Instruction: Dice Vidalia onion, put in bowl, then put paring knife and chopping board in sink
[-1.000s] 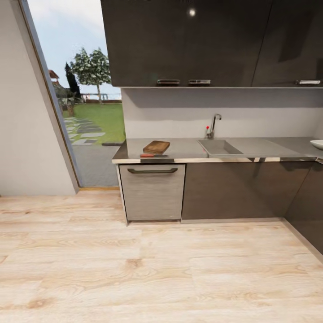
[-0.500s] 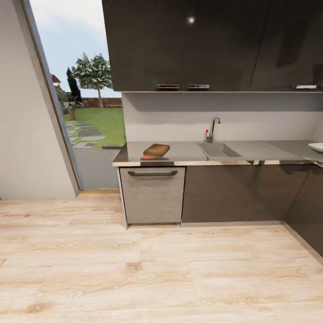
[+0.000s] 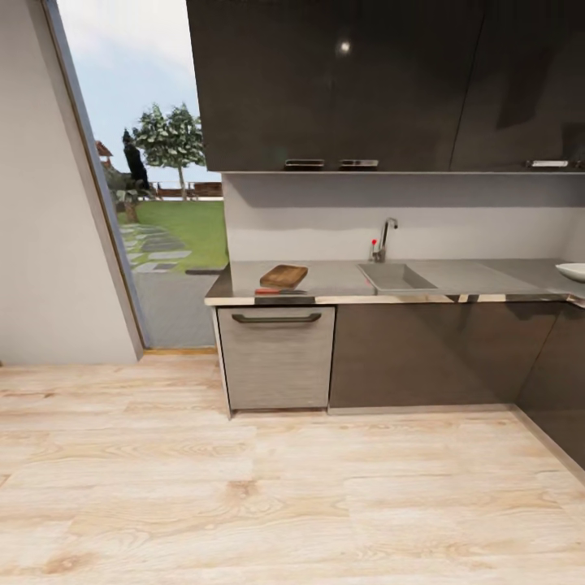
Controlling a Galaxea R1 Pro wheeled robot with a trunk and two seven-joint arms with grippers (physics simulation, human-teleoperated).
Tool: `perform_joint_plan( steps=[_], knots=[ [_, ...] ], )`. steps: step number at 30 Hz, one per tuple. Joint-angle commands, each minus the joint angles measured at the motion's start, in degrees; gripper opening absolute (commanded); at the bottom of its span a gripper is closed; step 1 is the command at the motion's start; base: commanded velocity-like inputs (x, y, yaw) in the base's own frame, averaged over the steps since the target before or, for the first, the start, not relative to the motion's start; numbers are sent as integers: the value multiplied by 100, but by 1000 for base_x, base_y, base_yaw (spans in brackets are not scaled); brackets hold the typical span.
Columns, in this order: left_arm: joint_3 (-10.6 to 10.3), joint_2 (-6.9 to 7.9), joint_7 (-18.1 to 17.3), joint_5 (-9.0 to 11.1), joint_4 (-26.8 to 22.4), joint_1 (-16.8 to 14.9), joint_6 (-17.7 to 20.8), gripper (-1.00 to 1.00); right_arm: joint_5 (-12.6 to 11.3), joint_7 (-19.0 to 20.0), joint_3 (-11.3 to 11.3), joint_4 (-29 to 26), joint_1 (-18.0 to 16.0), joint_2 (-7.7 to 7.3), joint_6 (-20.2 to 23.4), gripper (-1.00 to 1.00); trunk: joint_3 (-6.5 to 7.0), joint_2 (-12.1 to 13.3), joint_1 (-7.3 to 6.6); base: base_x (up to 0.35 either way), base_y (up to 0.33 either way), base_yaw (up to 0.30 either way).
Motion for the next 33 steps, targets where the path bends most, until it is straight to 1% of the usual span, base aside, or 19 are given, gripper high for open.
perform_joint_plan(
  steps=[1, 16, 33],
  knots=[
    [4, -2, 2, 6, 2, 0, -11, 100, 2, 3, -18, -1, -2, 2, -13, 100, -4, -3, 0, 0, 0, 0],
    [-5, -13, 2, -10, 14, 0, -15, 100, 11, 8, -32, 5, -2, -7, -11, 100, -2, -3, 0, 0, 0, 0],
    [-5, -6, 2, -22, 16, 0, -11, 100, 11, 17, -25, 7, -2, -7, -12, 100, 303, 679, -373, 0, 0, 0]
  ],
)
